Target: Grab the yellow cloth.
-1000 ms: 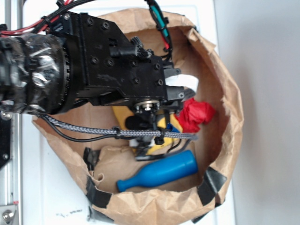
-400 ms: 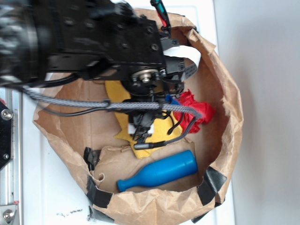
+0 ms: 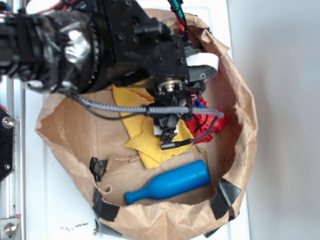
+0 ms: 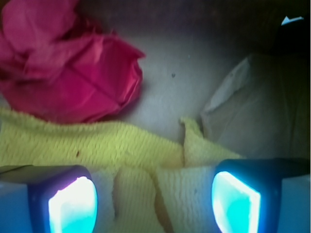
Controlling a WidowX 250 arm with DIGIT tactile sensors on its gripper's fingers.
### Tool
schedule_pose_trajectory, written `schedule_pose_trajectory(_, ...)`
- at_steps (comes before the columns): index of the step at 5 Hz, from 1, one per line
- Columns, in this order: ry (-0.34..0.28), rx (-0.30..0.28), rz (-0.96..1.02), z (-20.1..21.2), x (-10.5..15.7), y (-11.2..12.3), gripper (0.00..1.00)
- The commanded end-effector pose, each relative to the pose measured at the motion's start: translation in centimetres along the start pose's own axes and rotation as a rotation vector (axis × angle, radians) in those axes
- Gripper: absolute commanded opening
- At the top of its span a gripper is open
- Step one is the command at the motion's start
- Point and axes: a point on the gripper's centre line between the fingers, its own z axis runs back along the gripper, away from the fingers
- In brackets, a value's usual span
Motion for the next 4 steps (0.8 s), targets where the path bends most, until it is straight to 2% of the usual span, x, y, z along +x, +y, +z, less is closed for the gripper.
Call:
schedule_pose_trajectory(1,-0.117,0.035,-0.007,0.5,1.7,0.0,1.00)
schedule_pose_trajectory(2,-0.113,0.032,0.010,0.6,1.4,0.1,0.00)
schedule_pose_trajectory(4,-0.104,-0.007,0.017,1.7,1.5,0.2,0.00)
